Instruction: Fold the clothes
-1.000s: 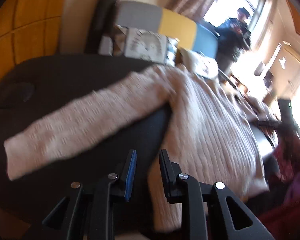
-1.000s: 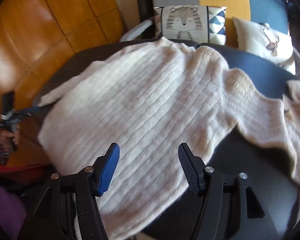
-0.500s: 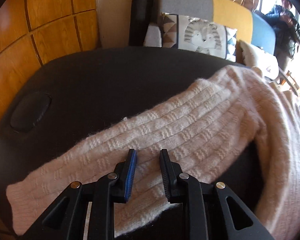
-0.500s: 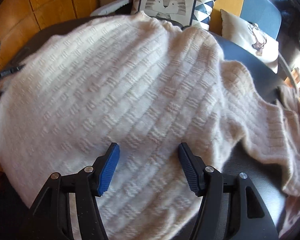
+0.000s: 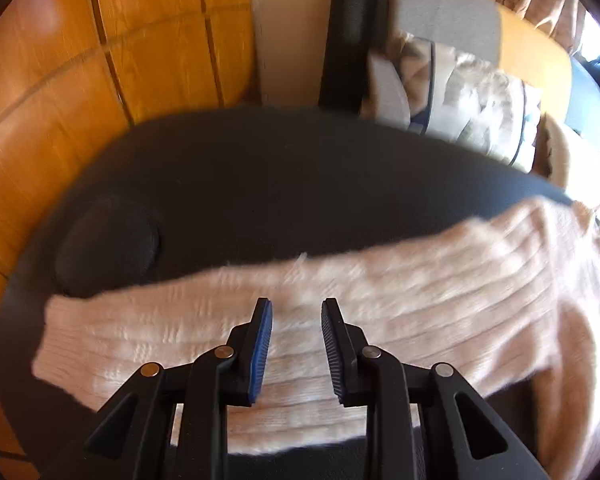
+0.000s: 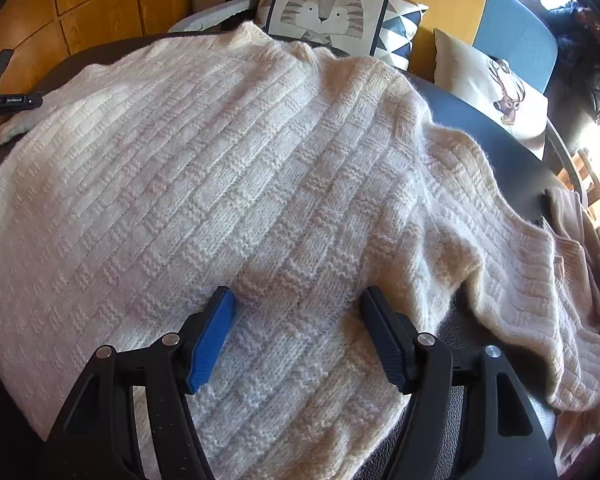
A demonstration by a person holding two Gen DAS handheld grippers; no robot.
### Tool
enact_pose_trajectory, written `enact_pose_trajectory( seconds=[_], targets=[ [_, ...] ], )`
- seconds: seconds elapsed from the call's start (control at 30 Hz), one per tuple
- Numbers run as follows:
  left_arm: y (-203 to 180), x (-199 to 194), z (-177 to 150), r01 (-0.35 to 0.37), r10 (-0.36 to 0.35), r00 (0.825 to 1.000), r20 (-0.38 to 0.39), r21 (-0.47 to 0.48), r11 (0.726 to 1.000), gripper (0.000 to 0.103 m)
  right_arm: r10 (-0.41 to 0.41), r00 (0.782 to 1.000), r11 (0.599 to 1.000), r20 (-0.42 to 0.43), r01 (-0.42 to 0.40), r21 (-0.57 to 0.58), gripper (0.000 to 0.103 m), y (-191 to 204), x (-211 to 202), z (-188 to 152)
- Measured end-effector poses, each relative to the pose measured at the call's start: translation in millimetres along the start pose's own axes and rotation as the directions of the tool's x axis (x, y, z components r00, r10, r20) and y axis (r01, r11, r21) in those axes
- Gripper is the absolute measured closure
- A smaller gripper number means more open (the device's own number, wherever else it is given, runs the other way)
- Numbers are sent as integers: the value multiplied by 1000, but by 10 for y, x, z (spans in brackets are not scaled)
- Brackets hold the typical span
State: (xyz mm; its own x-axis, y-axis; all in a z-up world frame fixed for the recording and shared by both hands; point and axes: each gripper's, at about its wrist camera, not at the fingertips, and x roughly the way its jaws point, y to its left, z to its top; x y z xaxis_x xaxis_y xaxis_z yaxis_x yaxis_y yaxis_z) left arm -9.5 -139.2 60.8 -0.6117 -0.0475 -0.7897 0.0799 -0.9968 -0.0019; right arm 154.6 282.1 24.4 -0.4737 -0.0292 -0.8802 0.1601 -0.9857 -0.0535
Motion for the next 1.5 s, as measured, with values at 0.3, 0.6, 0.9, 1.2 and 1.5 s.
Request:
enact_pose_trajectory(
  seconds=[0.3, 0.6, 0.9, 1.2, 1.5],
  targets=[
    [-1462, -408, -283, 247, -247, 968, -38, 309, 918, 76, 119, 991, 990, 60, -123, 71, 34, 126, -230, -26],
    [-1655, -65, -405, 203, -161, 978, -136, 403, 893, 72, 51, 998, 990, -43, -56, -131, 34, 474, -166, -318],
    [-1414, -18, -223, 197, -145, 975, -170, 344, 918, 62, 21, 998, 994, -53, -27, -106, 32, 348, -85, -371],
    [-2080, -708, -464, 218, -231, 973, -25, 446, 868, 62, -28, 982, 987, 185, -2, 159, 32, -183, -618, -365],
    [-2153, -373, -716, 202, -200, 979, -42, 349, 915, 60, -261, 961, 882, 93, 198, 428, 32, -1498, -503, -386]
  ],
)
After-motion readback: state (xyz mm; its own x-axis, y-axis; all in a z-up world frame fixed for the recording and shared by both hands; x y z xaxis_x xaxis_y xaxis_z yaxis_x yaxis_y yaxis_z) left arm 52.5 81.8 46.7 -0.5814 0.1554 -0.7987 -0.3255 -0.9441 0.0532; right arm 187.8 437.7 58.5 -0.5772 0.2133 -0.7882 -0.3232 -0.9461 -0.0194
